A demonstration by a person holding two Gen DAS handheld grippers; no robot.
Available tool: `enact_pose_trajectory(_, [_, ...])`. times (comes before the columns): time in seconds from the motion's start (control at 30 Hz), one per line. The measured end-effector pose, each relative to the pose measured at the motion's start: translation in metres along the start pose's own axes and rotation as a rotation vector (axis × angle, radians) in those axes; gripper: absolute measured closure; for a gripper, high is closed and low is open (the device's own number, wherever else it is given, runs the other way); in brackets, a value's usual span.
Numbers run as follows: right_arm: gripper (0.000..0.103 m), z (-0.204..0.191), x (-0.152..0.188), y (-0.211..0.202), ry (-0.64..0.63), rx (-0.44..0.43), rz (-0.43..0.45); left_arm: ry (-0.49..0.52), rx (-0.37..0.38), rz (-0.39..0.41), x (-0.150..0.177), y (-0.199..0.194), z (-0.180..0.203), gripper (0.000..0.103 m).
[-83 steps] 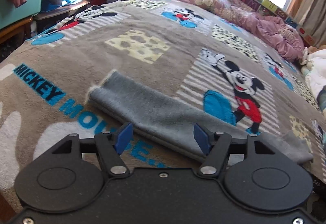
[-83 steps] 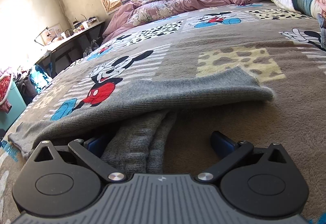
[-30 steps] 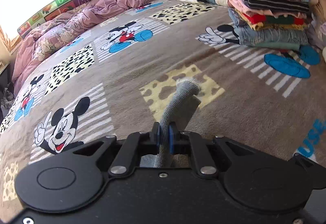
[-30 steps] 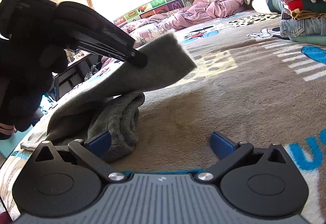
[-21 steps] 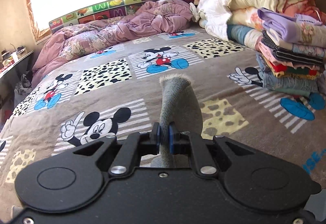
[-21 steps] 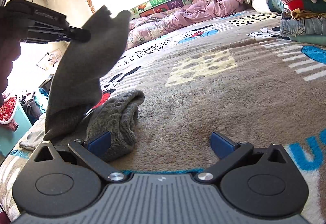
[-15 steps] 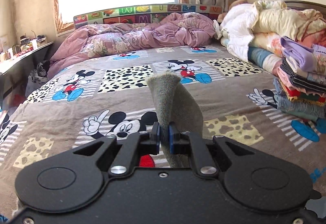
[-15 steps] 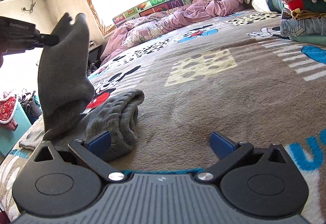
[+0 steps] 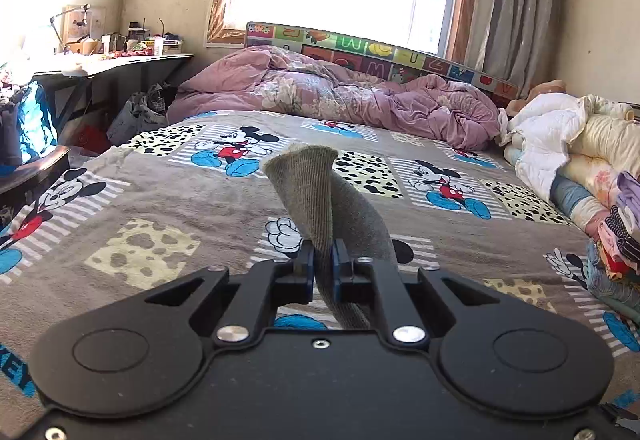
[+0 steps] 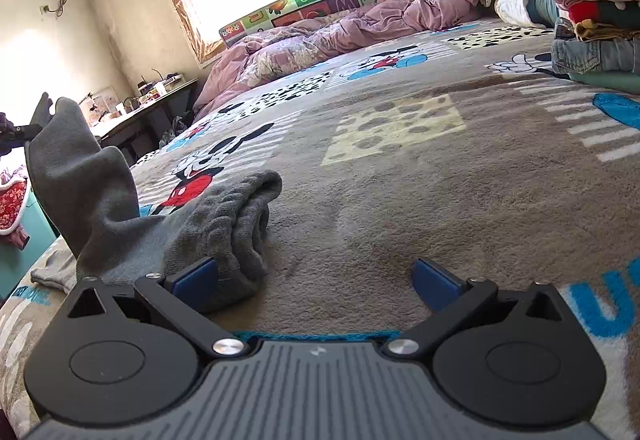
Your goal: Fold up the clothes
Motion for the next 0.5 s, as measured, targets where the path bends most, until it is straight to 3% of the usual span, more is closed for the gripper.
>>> enact_pose_trajectory(0.5, [0.000, -0.004, 0.000, 0.002, -0.019, 0.016, -0.007, -0.203, -0.037, 0.035, 0.038, -0.029, -0.093, 0.095])
Point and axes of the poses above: each gripper's, at about its wrist camera, not at the fingertips, and y roughly the way its jaws point, z to its right, x to its underside, the point moved 1 cm from there along y, roughly the way its jaws point, and after that the axes turned 11 degrees about x, right-handed, at the moved point
